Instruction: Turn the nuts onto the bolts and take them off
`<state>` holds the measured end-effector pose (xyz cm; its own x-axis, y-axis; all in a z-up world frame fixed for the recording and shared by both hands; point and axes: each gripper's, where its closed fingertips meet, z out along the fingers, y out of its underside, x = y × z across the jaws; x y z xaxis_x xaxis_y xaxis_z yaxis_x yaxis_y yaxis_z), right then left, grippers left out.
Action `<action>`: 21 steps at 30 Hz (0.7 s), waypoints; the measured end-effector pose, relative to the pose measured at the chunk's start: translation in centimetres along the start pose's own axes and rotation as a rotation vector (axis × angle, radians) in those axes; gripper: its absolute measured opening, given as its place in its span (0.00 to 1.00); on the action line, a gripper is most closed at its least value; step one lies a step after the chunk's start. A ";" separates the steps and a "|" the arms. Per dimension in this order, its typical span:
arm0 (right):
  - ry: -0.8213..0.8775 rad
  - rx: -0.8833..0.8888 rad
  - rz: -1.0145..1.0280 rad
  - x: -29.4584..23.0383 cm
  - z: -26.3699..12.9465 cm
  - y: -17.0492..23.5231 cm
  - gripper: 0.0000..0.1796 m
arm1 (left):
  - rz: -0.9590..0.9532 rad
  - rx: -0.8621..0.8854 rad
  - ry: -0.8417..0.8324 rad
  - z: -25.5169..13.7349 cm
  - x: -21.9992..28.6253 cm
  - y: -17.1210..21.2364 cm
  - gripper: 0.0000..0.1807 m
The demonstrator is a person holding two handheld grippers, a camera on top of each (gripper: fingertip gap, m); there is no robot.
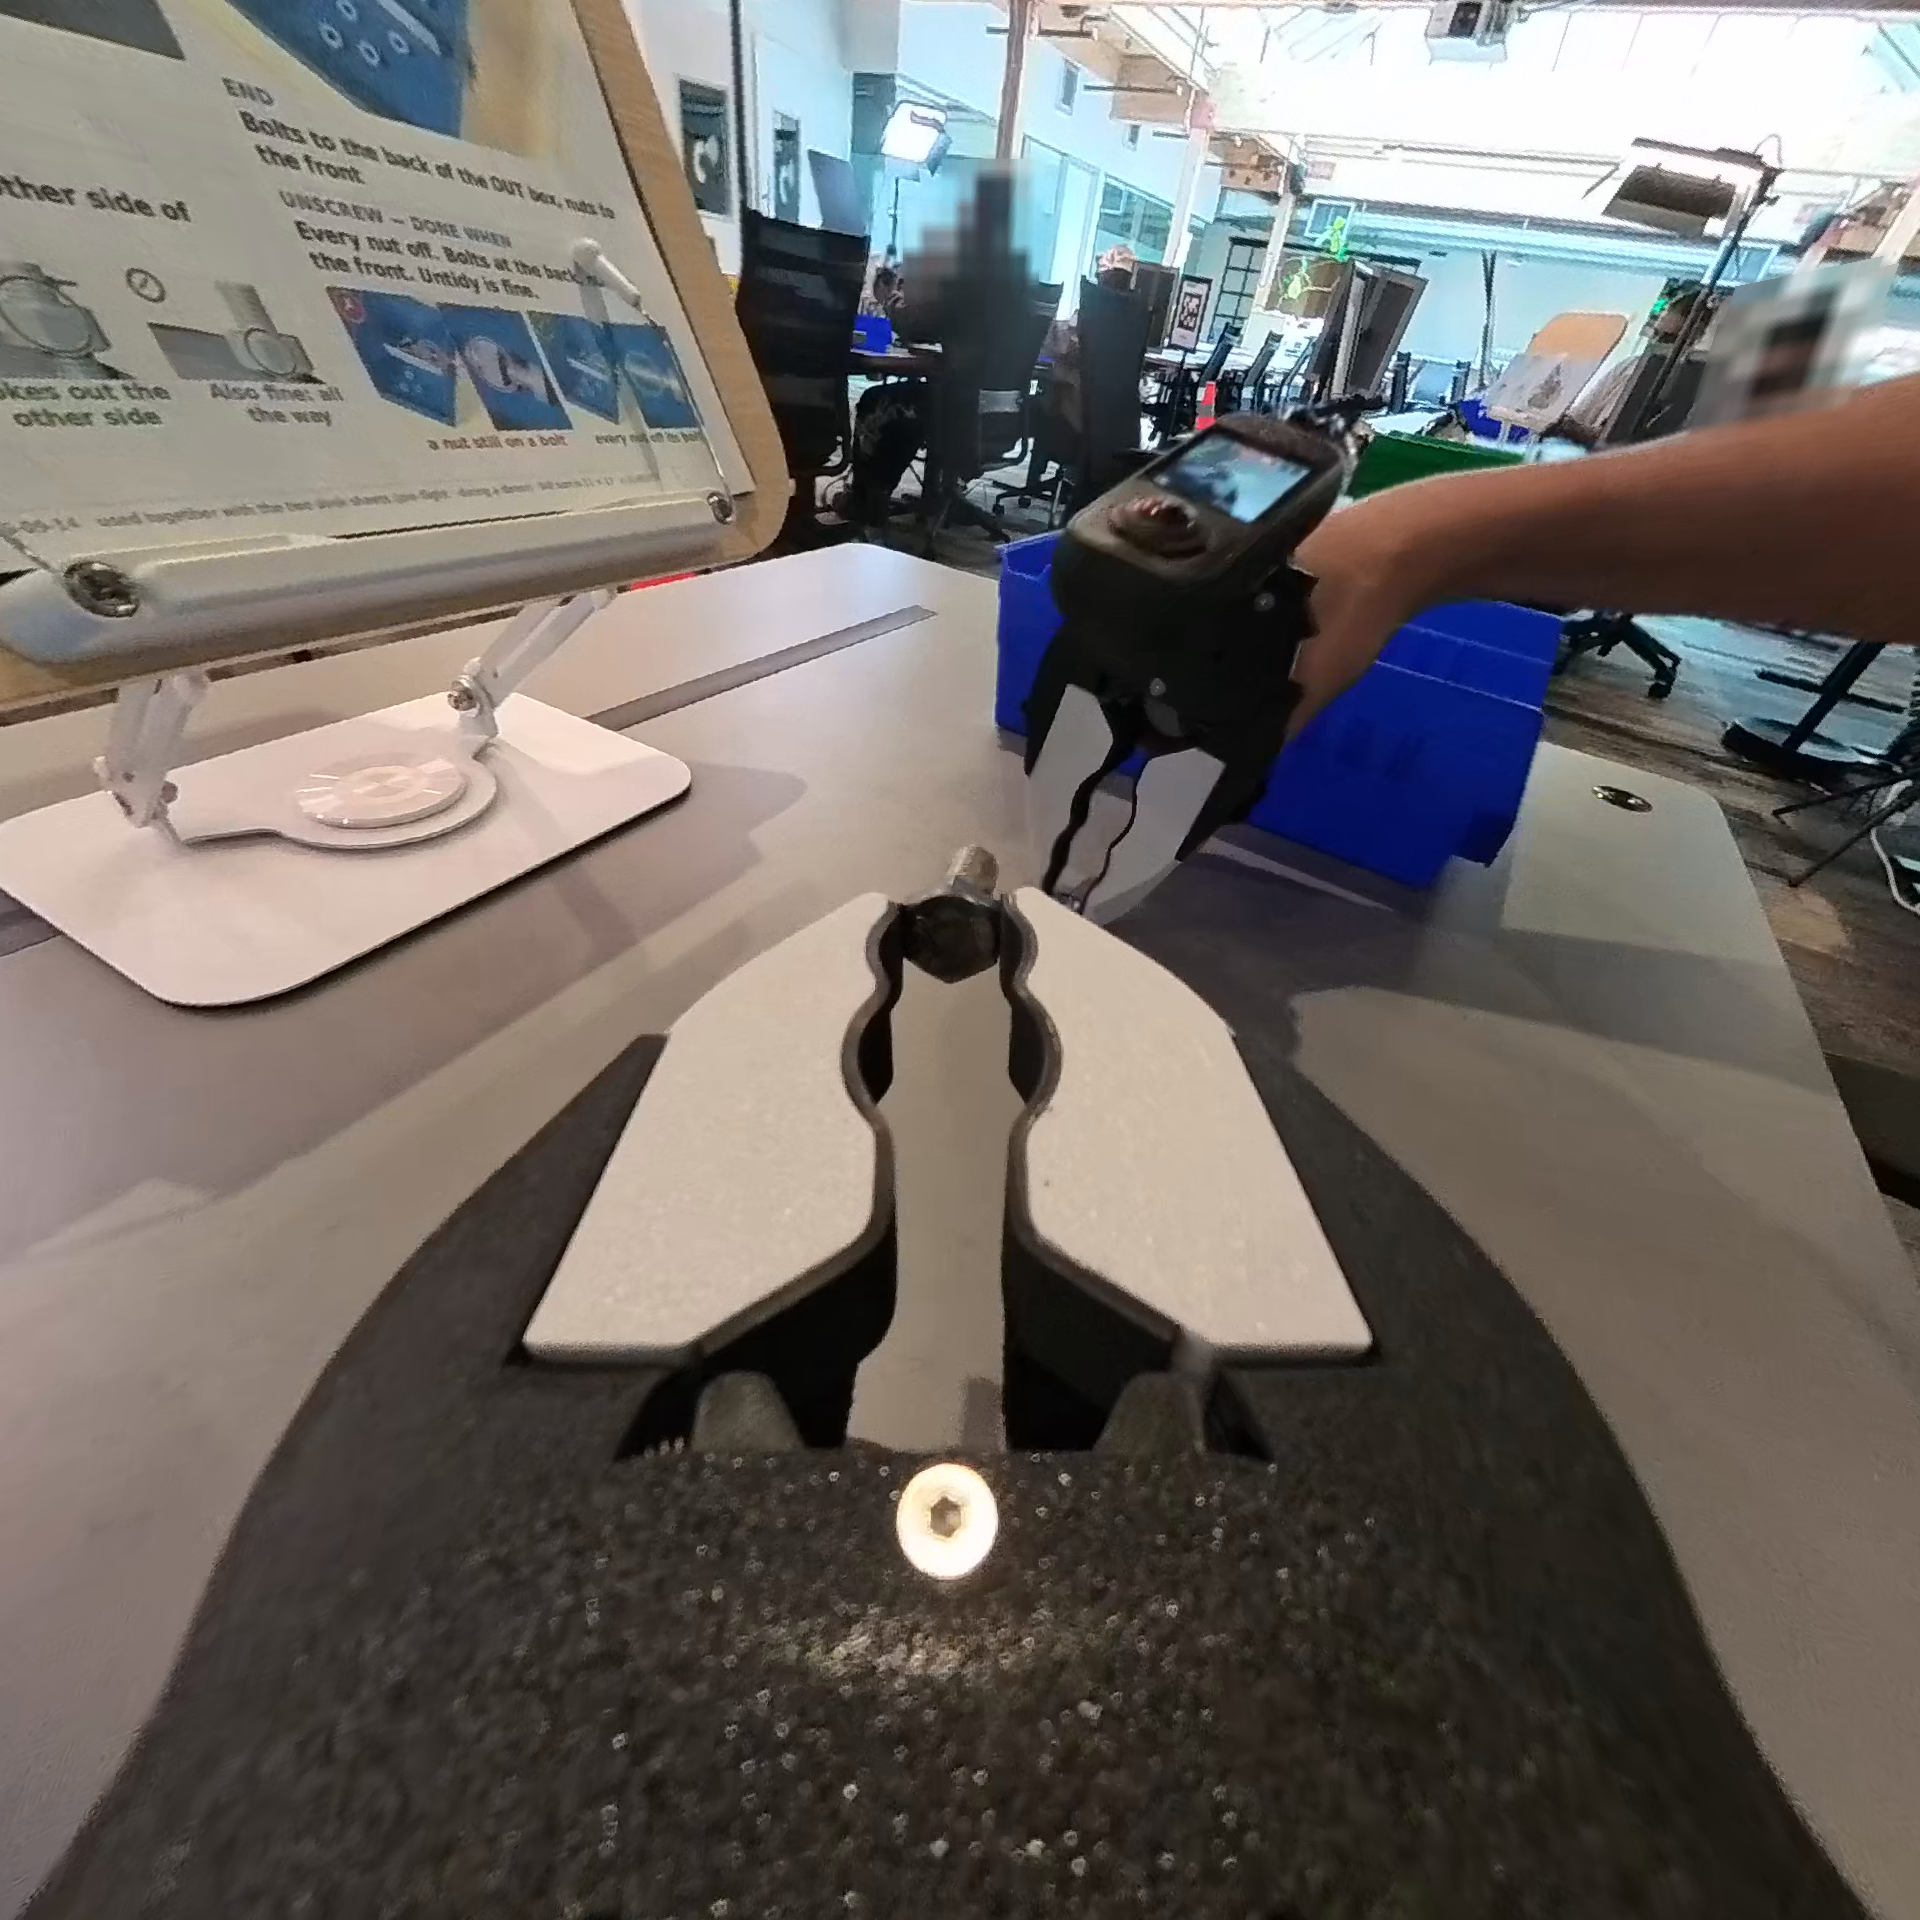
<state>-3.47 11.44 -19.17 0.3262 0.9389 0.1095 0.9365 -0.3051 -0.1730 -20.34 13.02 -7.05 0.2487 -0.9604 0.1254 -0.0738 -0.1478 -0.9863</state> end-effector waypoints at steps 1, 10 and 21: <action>0.030 0.055 -0.016 0.0 -0.7 -1.0 0.10 | 0.008 0.005 0.007 0.0 0.2 -0.1 0.09; 0.280 1.063 0.095 -5.5 -14.2 -12.5 0.10 | 0.018 0.085 0.208 -2.0 2.9 -2.8 0.09; 0.443 1.440 -0.155 -10.8 -14.9 -13.8 0.10 | -0.068 0.061 0.471 -3.7 5.6 -3.2 0.09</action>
<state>-17.99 3.12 -3.42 0.4966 0.7437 0.4476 0.1287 0.4469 -0.8853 -22.32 7.21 -2.74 -0.2148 -0.9536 0.2111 -0.0122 -0.2135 -0.9769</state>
